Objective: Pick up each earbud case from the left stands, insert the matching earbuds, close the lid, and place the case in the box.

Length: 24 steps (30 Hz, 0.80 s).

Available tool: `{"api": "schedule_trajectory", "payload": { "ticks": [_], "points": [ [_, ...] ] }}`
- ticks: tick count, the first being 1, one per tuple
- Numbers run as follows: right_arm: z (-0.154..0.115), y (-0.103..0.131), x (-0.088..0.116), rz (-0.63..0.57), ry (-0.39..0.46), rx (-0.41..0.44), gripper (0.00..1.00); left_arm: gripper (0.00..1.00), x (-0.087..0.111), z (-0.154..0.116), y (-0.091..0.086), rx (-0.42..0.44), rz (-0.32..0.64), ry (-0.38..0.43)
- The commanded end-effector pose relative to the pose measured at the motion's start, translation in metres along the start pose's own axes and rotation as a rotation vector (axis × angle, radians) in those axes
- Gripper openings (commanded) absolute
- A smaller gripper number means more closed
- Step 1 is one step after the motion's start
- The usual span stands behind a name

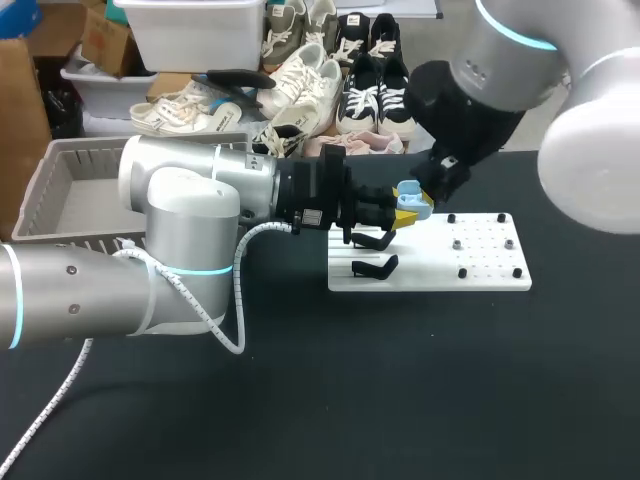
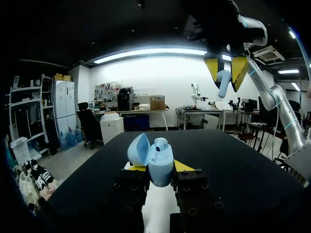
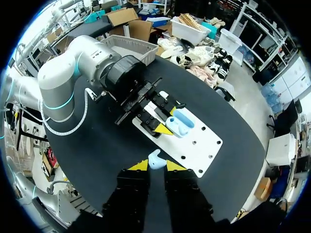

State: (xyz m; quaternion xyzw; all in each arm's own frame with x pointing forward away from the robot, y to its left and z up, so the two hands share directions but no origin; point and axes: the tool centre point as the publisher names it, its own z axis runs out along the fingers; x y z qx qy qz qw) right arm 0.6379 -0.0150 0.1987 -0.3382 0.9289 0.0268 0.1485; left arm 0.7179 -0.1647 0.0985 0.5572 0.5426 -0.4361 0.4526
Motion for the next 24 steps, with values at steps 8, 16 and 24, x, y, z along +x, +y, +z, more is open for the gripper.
{"api": "schedule_trajectory", "payload": {
  "ticks": [8,16,24],
  "points": [
    [0.033,-0.001,-0.029,-0.02,0.041,0.004,0.0,0.0,0.0,0.0,-0.002,-0.005,0.001,-0.001],
    [0.052,-0.011,-0.031,0.022,0.049,0.014,0.0,0.0,0.0,0.0,-0.002,-0.005,0.001,-0.001],
    [0.059,-0.016,-0.037,0.053,0.042,0.002,0.0,0.0,0.0,0.0,-0.002,-0.005,0.001,-0.001]
  ]
}}
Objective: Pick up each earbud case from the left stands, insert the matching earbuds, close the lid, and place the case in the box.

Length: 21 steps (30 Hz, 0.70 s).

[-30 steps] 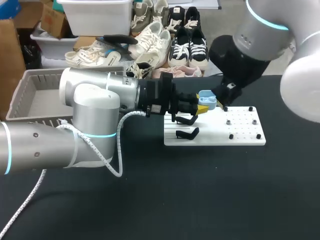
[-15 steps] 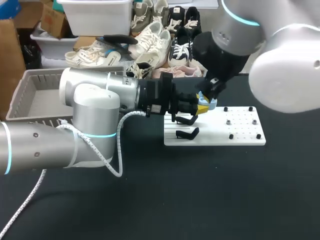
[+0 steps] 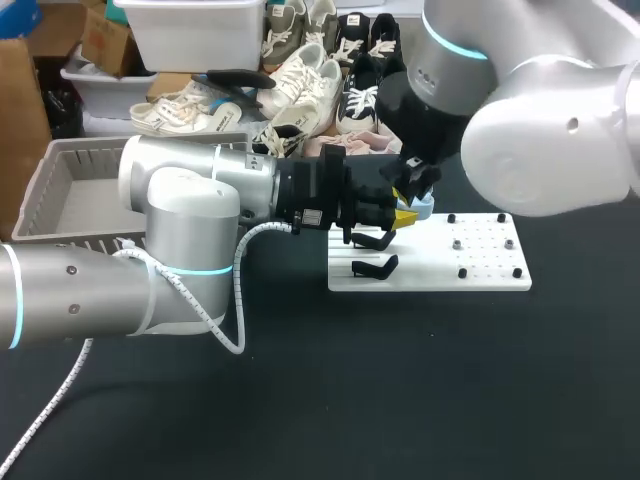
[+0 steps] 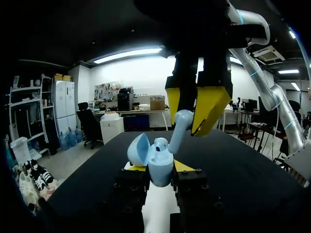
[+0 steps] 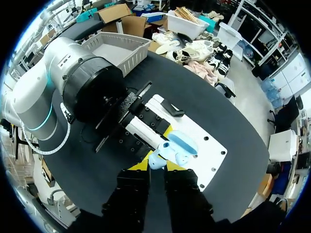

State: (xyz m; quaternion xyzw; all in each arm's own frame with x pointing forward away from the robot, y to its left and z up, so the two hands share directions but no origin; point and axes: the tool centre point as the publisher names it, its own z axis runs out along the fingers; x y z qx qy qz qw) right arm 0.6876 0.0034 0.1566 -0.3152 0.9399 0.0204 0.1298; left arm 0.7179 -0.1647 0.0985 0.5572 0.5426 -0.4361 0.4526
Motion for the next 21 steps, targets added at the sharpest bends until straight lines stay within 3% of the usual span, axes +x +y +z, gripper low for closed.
{"api": "schedule_trajectory", "payload": {
  "ticks": [1,21],
  "points": [
    [0.0033,-0.0009,-0.0015,0.005,0.0,-0.006,0.0,0.0,0.0001,0.0,-0.0015,-0.005,0.001,-0.001],
    [0.0118,-0.0046,-0.0036,0.045,-0.006,-0.018,0.0,0.0,0.0001,0.0,-0.0015,-0.005,0.001,-0.001]
  ]
}}
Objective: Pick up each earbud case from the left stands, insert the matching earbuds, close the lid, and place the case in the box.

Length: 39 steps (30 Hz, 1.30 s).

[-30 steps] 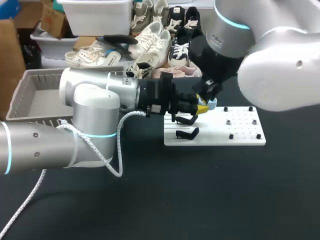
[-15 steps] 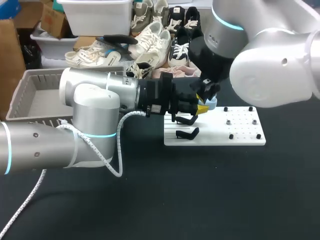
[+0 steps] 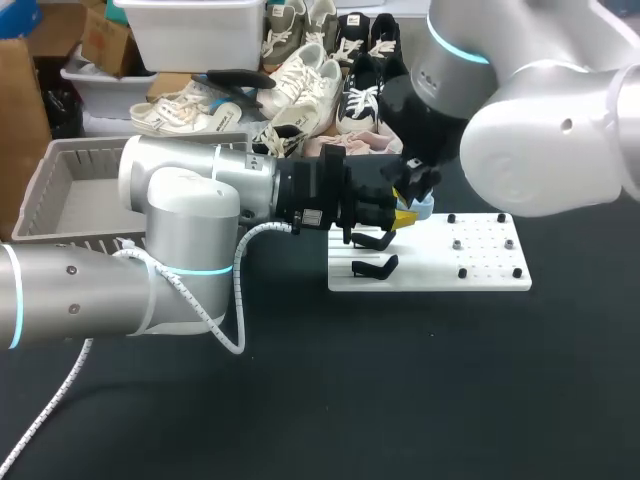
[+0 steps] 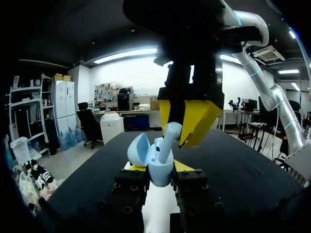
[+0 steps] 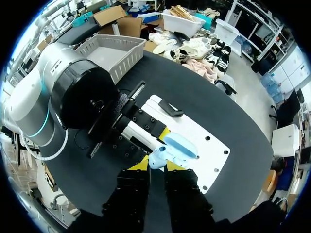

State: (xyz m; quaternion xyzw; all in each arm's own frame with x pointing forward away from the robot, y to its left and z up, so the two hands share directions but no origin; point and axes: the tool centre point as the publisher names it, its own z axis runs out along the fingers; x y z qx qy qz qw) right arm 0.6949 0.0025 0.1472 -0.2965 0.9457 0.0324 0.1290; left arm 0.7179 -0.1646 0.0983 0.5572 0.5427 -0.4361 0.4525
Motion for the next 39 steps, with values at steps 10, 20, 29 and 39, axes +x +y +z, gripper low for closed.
{"api": "schedule_trajectory", "payload": {
  "ticks": [10,20,29,39],
  "points": [
    [0.0017,-0.0032,-0.0041,0.012,-0.002,0.002,0.0,0.0,-0.0001,0.0001,-0.0015,-0.005,0.001,-0.001],
    [0.0007,-0.0073,-0.0059,0.024,-0.002,0.009,0.0,0.0,-0.0001,0.0001,-0.0015,-0.005,0.001,-0.001],
    [-0.0007,-0.009,-0.002,0.031,0.003,0.017,0.0,0.0,-0.0001,0.0001,-0.0015,-0.005,0.001,-0.001],
    [-0.0021,-0.0062,0.0005,0.03,0.007,0.02,0.0,0.0,-0.0001,0.0001,-0.0015,-0.005,0.001,-0.001]
  ]
}}
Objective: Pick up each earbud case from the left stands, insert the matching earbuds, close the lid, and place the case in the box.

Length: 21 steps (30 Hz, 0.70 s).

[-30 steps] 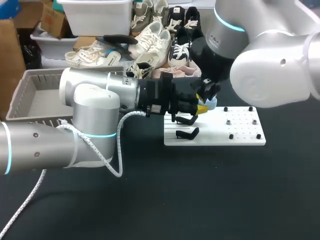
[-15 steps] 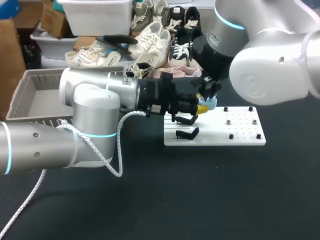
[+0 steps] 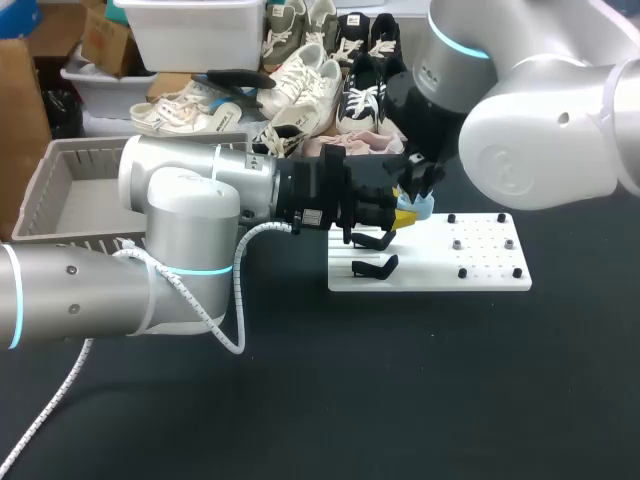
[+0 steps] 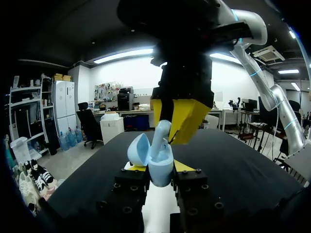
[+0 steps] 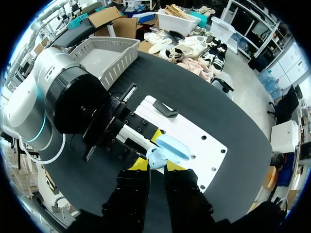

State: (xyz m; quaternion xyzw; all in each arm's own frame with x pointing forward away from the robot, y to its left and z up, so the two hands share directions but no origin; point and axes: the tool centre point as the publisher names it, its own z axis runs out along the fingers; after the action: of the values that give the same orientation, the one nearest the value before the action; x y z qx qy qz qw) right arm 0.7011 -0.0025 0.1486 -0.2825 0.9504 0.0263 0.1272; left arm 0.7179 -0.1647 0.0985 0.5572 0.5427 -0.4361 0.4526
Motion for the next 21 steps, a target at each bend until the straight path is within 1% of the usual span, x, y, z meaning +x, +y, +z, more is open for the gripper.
{"api": "schedule_trajectory", "payload": {
  "ticks": [1,21],
  "points": [
    [-0.0009,0.0014,0.0035,0.003,0.0,0.005,0.0,0.0,0.0001,0.0,-0.0015,-0.005,0.001,-0.001],
    [0.0019,0.0071,0.0044,-0.001,0.009,-0.002,0.0,0.0,0.0001,0.0,-0.0015,-0.005,0.001,-0.001]
  ]
}}
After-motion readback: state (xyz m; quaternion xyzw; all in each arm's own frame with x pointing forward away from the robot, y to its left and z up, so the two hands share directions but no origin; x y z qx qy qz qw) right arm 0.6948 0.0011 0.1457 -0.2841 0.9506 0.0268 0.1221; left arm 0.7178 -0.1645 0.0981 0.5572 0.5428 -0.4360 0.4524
